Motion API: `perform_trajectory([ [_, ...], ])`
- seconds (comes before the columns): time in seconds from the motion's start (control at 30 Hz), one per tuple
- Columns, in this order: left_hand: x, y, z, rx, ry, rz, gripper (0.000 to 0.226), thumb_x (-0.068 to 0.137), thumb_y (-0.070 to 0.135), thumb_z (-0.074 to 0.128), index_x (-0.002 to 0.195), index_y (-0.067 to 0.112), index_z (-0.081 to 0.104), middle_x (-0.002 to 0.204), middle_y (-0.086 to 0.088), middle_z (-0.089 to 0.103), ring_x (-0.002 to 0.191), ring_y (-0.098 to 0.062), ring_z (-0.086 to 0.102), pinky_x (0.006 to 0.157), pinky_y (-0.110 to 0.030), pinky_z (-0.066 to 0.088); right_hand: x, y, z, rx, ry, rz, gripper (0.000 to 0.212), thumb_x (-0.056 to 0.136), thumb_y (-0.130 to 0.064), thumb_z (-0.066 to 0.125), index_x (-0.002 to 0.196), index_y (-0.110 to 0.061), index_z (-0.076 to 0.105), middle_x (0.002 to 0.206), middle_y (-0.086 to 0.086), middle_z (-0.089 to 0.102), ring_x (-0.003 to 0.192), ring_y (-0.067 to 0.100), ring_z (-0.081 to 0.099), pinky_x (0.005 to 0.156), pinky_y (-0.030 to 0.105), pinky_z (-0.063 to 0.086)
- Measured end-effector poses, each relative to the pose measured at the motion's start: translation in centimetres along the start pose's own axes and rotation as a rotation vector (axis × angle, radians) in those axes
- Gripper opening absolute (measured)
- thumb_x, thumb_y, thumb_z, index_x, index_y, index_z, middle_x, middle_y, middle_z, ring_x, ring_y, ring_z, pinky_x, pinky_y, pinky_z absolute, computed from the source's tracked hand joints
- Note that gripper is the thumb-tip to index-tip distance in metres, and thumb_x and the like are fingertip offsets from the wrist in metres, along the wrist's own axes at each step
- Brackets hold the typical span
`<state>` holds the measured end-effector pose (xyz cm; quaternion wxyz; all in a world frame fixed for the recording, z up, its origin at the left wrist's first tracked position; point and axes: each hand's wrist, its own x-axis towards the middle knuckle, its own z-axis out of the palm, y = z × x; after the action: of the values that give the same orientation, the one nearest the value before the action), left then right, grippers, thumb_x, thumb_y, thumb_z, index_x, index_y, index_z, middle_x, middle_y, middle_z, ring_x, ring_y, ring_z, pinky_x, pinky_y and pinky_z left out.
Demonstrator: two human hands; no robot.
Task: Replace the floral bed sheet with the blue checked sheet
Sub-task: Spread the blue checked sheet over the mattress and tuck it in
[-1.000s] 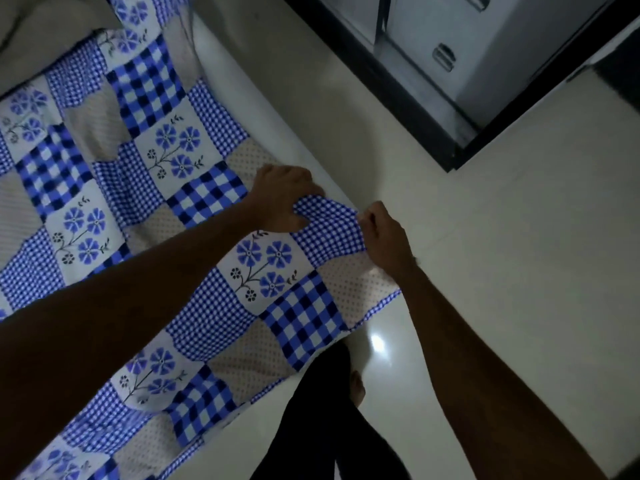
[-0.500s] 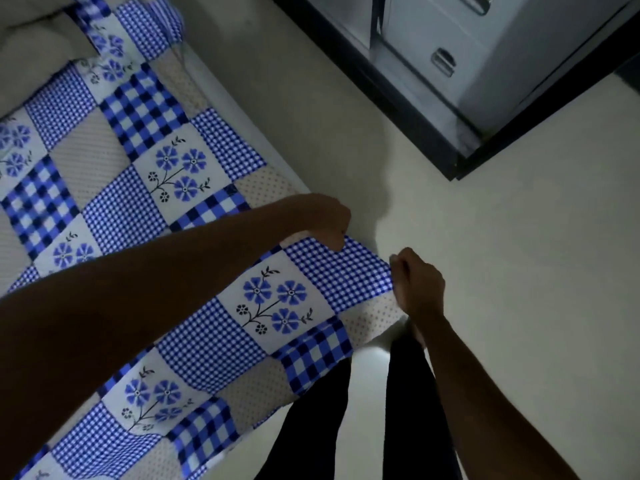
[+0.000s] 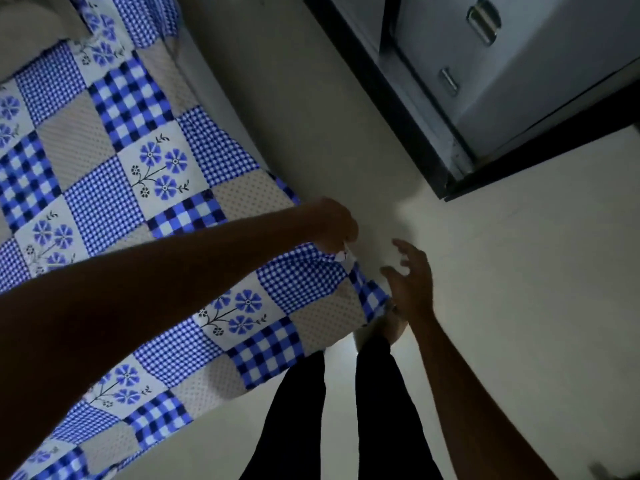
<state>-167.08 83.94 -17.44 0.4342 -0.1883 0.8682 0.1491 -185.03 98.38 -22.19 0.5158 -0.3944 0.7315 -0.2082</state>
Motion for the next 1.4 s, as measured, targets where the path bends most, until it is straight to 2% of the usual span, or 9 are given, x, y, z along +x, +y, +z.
perform_trajectory([
  [0.1, -1.1, 1.6, -0.4, -0.063, 0.105, -0.136, 0.028, 0.096, 0.028, 0.050, 0.122, 0.026, 0.060, 0.120, 0.000, 0.063, 0.112, -0.025, 0.059, 0.089, -0.037, 0.043, 2.7, -6.2, 2.0, 0.156, -0.349, -0.057, 0.053, 0.084, 0.000, 0.069, 0.132, -0.019, 0.057, 0.122, -0.004, 0.062, 0.105, 0.011, 0.060, 0.083, 0.019, 0.051],
  [0.3, -3.3, 1.4, 2.3, -0.360, 0.348, -0.240, 0.029, 0.097, 0.037, 0.046, 0.124, 0.032, 0.056, 0.120, 0.005, 0.060, 0.112, -0.023, 0.052, 0.087, -0.038, 0.036, 4.0, -7.1, 5.1, -0.059, -0.463, -0.006, 0.035, 0.090, -0.028, 0.055, 0.113, -0.005, 0.069, 0.105, 0.012, 0.070, 0.097, 0.029, 0.063, 0.086, 0.037, 0.049],
  [0.5, -4.1, 0.0, 1.3, -0.229, 0.168, -0.202, 0.041, 0.084, 0.052, 0.051, 0.119, 0.031, 0.056, 0.105, 0.003, 0.065, 0.103, -0.023, 0.057, 0.098, -0.045, 0.032, 2.1, -2.9, 4.6, -0.161, -0.251, -0.274, 0.037, 0.089, -0.026, 0.047, 0.052, -0.024, 0.043, 0.055, 0.004, 0.052, 0.054, 0.019, 0.047, 0.052, 0.038, 0.035],
  [0.73, -8.0, -10.1, 2.5, -0.084, 0.017, -0.565, 0.036, 0.087, 0.033, 0.062, 0.122, 0.028, 0.059, 0.125, 0.001, 0.059, 0.126, -0.023, 0.045, 0.101, -0.047, 0.031, 3.3, -1.8, 5.9, -0.083, -0.195, -0.311, 0.034, 0.078, -0.019, 0.043, 0.058, -0.026, 0.017, 0.050, -0.007, 0.022, 0.050, 0.011, 0.023, 0.054, 0.033, 0.019],
  [0.9, -7.9, -9.9, 2.8, -0.157, 0.238, -0.523, 0.010, 0.082, 0.030, 0.056, 0.084, 0.024, 0.063, 0.083, 0.004, 0.058, 0.097, -0.019, 0.056, 0.097, -0.043, 0.031, 7.6, -3.5, 6.5, -0.590, -0.696, 0.075, 0.021, 0.091, -0.023, 0.049, 0.071, -0.024, 0.047, 0.075, 0.001, 0.054, 0.072, 0.017, 0.052, 0.070, 0.034, 0.048],
  [1.03, -9.7, -10.0, 3.6, -0.324, 0.427, -0.594, 0.022, 0.082, 0.019, 0.056, 0.097, 0.025, 0.070, 0.092, 0.003, 0.063, 0.099, -0.021, 0.057, 0.095, -0.042, 0.033, 11.7, -7.2, 6.1, -0.686, -0.849, 0.028, 0.034, 0.102, -0.014, 0.046, 0.068, -0.017, 0.045, 0.076, -0.001, 0.043, 0.071, 0.007, 0.044, 0.066, 0.011, 0.037],
  [1.17, -8.8, -7.5, 3.1, -0.338, 0.717, -0.560, 0.017, 0.073, 0.020, 0.056, 0.082, 0.023, 0.071, 0.083, 0.003, 0.066, 0.089, -0.025, 0.059, 0.082, -0.040, 0.039, 14.8, -16.2, 8.3, 0.000, -0.507, 0.167, 0.017, 0.091, -0.030, 0.056, 0.082, -0.018, 0.064, 0.079, 0.001, 0.069, 0.069, 0.015, 0.065, 0.068, 0.026, 0.056],
  [1.27, -7.3, -5.4, 3.1, -0.379, 1.022, -0.519, 0.023, 0.078, 0.023, 0.053, 0.083, 0.021, 0.075, 0.096, 0.003, 0.072, 0.100, -0.025, 0.060, 0.084, -0.040, 0.039, 16.5, -23.6, 11.7, 0.397, -0.710, 0.393, 0.030, 0.103, -0.030, 0.045, 0.079, -0.015, 0.054, 0.046, -0.005, 0.056, 0.037, 0.008, 0.053, 0.036, 0.016, 0.041],
  [1.4, -7.5, -4.8, 3.0, -0.380, 1.249, -0.597, 0.010, 0.076, 0.016, 0.057, 0.068, 0.016, 0.064, 0.075, 0.000, 0.062, 0.084, -0.023, 0.049, 0.075, -0.038, 0.038, 16.8, -28.2, 17.7, 0.282, -1.009, 0.333, 0.048, 0.083, -0.053, 0.065, 0.105, -0.010, 0.063, 0.082, 0.006, 0.064, 0.069, 0.020, 0.060, 0.060, 0.027, 0.048],
])
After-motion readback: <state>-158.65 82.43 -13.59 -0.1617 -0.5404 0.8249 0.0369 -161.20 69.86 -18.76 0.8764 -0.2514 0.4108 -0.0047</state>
